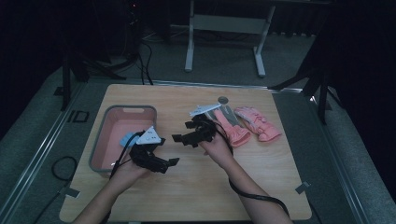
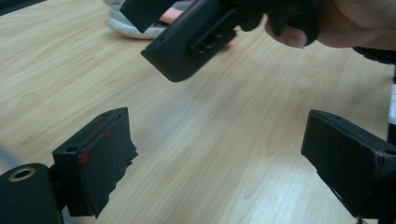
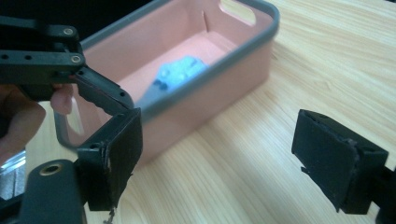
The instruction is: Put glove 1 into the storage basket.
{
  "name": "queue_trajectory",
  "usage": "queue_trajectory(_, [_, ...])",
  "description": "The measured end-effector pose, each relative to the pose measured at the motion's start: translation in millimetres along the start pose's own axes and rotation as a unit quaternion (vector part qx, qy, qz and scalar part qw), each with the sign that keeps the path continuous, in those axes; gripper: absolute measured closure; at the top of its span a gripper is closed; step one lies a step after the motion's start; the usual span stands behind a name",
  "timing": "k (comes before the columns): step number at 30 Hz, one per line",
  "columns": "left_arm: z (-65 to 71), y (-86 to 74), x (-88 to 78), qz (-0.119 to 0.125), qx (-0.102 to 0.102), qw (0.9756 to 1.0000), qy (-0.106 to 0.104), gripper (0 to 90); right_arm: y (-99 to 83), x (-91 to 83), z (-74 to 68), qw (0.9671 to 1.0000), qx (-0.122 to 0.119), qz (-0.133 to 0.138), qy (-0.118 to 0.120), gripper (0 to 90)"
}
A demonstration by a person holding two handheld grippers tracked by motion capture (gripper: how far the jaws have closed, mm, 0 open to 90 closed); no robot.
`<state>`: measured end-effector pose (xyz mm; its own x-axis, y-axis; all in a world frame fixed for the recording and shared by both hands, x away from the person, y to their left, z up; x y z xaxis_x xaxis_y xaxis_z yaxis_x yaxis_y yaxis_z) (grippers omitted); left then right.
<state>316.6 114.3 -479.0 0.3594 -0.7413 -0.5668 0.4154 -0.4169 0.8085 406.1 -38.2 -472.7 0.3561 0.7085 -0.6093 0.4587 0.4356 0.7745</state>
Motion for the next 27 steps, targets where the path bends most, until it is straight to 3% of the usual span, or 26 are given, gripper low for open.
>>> queue_trajectory(3, [4.9, -0.5, 4.7, 0.0, 0.005, 1.0, -0.006, 8.9, -2.6, -2.2, 1.2, 1.0, -0.001, 0.0, -0.003, 16.4])
queue_trajectory(4, [12.8, -2.2, 14.2, -0.001, 0.01, 0.9998, -0.016, 8.9, -13.9, -9.5, 6.1, 0.9999, -0.007, -0.004, -0.007, 16.3])
queue_trajectory(6, [15.1, -3.1, 17.4, -0.002, 0.014, 0.9997, -0.018, 8.9, -21.4, -13.7, 9.1, 0.9998, -0.015, -0.008, -0.009, 17.0])
queue_trajectory(7, [19.6, -5.5, 23.7, -0.007, 0.028, 0.9994, -0.019, 9.0, -25.0, -15.6, 11.3, 0.9998, -0.017, -0.009, -0.01, 18.2])
queue_trajectory(9, [25.7, -9.0, 32.7, -0.024, 0.033, 0.9987, -0.031, 8.9, -31.8, -19.8, 15.3, 0.9999, -0.01, -0.006, -0.006, 18.4])
queue_trajectory(11, [29.8, -11.2, 39.5, -0.02, 0.039, 0.9986, -0.031, 8.9, -39.5, -23.4, 18.7, 0.9998, -0.01, -0.008, -0.014, 18.6])
queue_trajectory(17, [35.3, -14.0, 53.3, -0.009, 0.035, 0.9982, -0.048, 8.9, -60.3, -28.0, 26.0, 0.9994, -0.011, -0.016, -0.028, 18.5])
queue_trajectory(23, [45.6, -22.4, 67.9, -0.015, 0.056, 0.9971, -0.049, 8.9, -81.2, -36.9, 31.4, 0.9996, -0.001, -0.014, -0.026, 16.7])
queue_trajectory(27, [48.1, -31.2, 77.8, -0.016, 0.046, 0.9971, -0.059, 8.9, -94.3, -43.2, 34.7, 0.9995, -0.008, -0.008, -0.029, 16.1])
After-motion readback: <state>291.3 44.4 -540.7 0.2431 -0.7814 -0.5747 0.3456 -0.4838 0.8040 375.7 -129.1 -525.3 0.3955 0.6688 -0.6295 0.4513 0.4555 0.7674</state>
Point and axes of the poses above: each handheld gripper's, and its own axes: x roughly forward along the jaws, y roughly out of its top, z roughly to its right, the point moved 4 cm from there along x, roughly forward along the jaws, and after that the axes turned 6 degrees about -y, right-handed, at the moved point
